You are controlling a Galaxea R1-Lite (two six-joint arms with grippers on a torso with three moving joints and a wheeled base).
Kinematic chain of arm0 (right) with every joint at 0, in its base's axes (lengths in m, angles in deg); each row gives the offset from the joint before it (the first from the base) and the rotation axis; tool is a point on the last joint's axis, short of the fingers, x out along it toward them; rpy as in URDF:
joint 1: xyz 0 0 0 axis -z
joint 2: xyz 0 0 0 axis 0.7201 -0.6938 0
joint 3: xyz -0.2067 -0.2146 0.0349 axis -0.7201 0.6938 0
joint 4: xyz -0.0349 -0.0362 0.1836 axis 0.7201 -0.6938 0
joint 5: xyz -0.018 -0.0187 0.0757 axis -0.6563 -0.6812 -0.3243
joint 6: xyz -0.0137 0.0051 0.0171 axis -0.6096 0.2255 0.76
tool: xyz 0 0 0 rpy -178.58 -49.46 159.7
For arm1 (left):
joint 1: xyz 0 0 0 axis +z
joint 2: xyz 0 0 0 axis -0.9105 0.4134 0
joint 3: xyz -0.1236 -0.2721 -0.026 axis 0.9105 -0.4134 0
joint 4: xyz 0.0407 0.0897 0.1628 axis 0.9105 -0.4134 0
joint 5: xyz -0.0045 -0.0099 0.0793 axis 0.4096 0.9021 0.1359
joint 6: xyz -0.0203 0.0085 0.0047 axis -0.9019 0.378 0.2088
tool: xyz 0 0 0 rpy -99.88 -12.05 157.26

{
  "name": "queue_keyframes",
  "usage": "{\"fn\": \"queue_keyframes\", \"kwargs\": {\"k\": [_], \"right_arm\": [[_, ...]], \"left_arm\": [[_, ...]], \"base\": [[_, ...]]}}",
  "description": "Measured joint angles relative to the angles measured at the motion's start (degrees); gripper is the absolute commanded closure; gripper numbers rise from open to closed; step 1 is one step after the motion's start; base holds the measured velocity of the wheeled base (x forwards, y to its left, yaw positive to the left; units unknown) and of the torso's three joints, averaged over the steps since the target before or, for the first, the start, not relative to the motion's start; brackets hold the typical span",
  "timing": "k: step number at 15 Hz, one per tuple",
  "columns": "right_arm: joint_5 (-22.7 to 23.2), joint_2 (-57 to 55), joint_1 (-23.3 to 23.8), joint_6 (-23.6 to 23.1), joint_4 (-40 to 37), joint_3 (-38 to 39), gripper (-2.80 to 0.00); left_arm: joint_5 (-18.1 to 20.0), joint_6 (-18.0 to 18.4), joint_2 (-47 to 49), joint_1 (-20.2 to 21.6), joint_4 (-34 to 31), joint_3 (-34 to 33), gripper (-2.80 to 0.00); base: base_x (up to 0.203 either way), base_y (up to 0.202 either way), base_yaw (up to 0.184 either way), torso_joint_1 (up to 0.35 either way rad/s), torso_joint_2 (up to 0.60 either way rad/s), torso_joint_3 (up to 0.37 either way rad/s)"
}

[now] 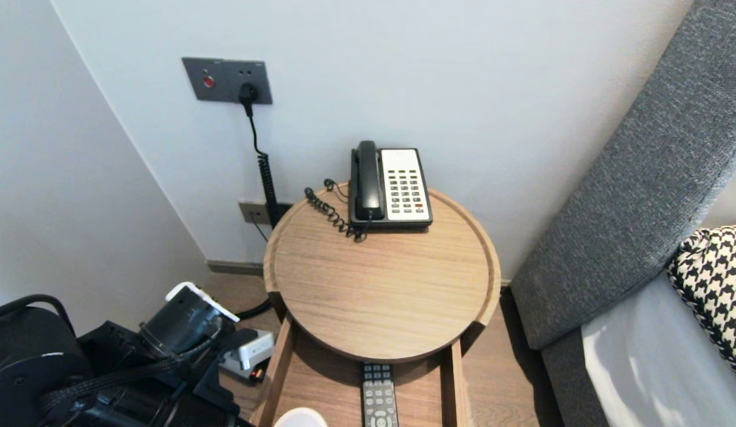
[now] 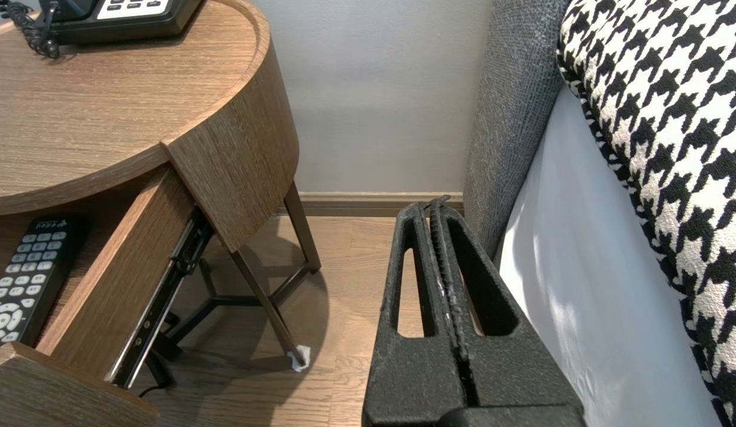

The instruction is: Open the nightstand drawer

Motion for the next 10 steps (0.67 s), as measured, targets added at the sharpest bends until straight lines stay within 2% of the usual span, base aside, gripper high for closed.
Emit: {"fn": "queue_keyframes", "kwargs": {"k": [10], "right_arm": [[0.0,0.0,0.0,0.0,0.0,0.0,0.00]], "left_arm": [[0.0,-0.6,-0.4,-0.2,-0.1,0.7,0.00]], "base": [[0.000,0.000,0.000,0.000,0.00,0.000]]}}
